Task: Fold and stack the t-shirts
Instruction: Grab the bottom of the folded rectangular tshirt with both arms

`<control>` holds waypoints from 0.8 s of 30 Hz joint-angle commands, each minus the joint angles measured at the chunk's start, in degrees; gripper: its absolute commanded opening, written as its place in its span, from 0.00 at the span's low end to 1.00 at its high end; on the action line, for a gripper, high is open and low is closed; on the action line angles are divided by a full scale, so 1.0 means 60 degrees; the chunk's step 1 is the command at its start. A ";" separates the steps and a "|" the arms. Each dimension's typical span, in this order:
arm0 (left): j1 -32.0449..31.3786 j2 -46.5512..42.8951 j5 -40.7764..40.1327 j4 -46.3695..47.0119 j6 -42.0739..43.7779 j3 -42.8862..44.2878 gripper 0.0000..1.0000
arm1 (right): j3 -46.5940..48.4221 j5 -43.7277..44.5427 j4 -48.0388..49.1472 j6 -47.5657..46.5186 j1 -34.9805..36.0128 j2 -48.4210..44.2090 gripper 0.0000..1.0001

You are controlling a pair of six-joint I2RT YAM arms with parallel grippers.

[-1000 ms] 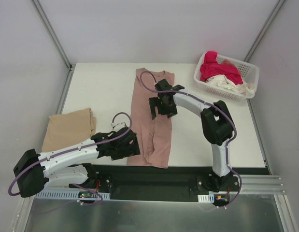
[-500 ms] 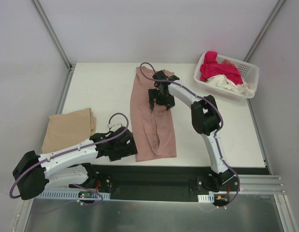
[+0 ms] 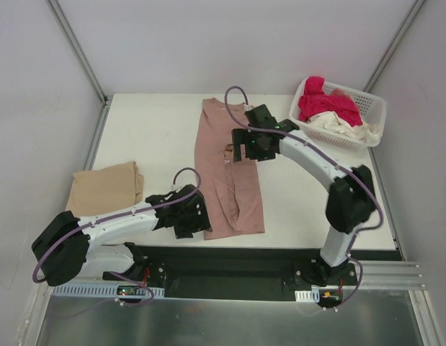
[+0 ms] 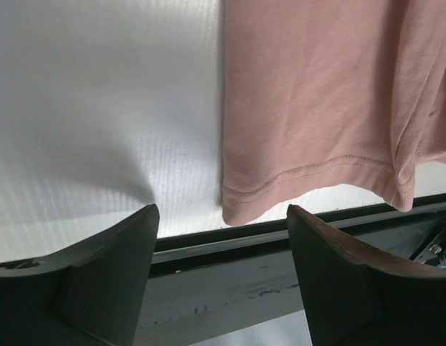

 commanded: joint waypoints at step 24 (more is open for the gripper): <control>-0.1163 0.0549 0.0312 0.0689 -0.1211 -0.0753 0.00 | -1.0088 -0.0589 0.2802 0.3762 0.1774 -0.7898 0.84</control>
